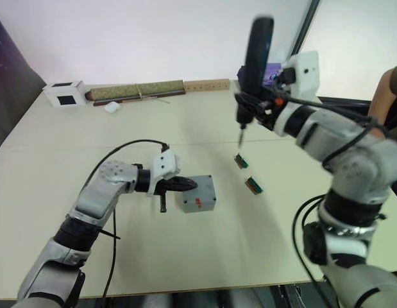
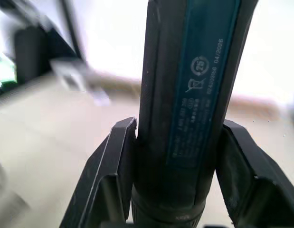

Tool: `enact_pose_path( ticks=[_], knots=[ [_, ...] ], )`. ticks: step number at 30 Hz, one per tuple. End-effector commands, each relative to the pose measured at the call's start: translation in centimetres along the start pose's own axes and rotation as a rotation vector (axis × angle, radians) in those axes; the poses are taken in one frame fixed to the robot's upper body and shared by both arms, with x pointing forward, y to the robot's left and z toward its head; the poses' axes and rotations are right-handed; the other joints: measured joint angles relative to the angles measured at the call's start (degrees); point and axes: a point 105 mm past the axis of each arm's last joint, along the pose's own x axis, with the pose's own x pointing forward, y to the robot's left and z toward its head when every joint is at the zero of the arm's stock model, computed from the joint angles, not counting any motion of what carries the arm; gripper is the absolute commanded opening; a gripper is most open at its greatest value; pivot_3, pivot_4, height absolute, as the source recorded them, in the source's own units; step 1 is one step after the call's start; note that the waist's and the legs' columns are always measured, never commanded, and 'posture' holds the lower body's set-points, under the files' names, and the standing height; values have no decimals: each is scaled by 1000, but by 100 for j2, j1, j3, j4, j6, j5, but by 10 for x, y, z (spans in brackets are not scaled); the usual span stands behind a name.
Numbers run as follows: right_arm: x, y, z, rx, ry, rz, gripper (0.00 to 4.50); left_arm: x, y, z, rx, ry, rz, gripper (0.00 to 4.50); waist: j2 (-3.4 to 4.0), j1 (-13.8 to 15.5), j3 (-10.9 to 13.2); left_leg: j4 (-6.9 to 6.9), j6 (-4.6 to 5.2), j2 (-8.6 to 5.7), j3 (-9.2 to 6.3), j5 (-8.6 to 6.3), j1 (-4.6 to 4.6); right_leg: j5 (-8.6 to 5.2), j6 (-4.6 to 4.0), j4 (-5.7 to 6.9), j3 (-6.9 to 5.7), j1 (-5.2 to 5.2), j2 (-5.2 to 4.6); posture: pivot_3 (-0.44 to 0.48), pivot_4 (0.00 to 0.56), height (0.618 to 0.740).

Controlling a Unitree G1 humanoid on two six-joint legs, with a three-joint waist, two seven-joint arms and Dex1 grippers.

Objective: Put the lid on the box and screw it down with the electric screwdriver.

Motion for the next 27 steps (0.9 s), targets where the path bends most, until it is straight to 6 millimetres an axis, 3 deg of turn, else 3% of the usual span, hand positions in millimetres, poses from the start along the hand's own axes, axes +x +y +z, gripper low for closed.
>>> enact_pose_path(
  ticks=[1,5,10,17,18,19,23,24,27],
  knots=[
    [-15,-24,-2,18,114,-72,1840,-7,1,30,71,-64,11,0,7,-9,5,1,0,-5,1,0,-19,0,0,0,0,-16,-3,0,150,740],
    [-21,-64,-66,-32,516,-147,1840,-29,-7,52,96,-131,14,0,31,-40,32,8,6,-15,17,-2,-80,22,41,8,13,-89,-3,0,150,740],
    [-19,-82,-102,34,702,-127,1840,-27,-10,58,102,-137,31,0,45,-77,53,6,31,-10,21,-17,-78,19,41,-7,19,-89,11,0,150,740],
    [-12,-103,-133,53,801,-157,1840,-28,-18,60,98,-131,33,0,29,-158,86,21,31,-10,17,-16,-76,22,45,3,19,-83,13,0,150,740],
    [-12,-106,-136,51,808,-165,1840,-28,-19,60,96,-129,32,0,23,-158,86,23,30,-10,17,-16,-76,24,48,3,19,-80,12,0,150,740],
    [-13,-109,-137,54,811,-170,2828,-27,-21,60,93,-128,29,0,19,-157,85,27,30,-11,17,-16,-73,25,49,2,19,-75,12,0,150,740],
    [-12,-112,-123,6,760,-163,4198,-29,-24,53,73,-107,25,0,16,-129,86,34,30,-14,17,-16,-70,29,55,0,18,-65,7,0,150,740],
    [-11,-113,-114,-31,725,-160,4429,-30,-23,51,69,-100,28,0,16,-126,88,35,29,-14,18,-16,-70,29,55,0,19,-65,7,0,150,740],
    [-9,-106,-82,-245,588,-117,4429,-34,-20,46,64,-72,51,0,23,-120,97,33,29,-14,17,-16,-71,29,55,1,18,-69,7,0,150,740]
  ],
)
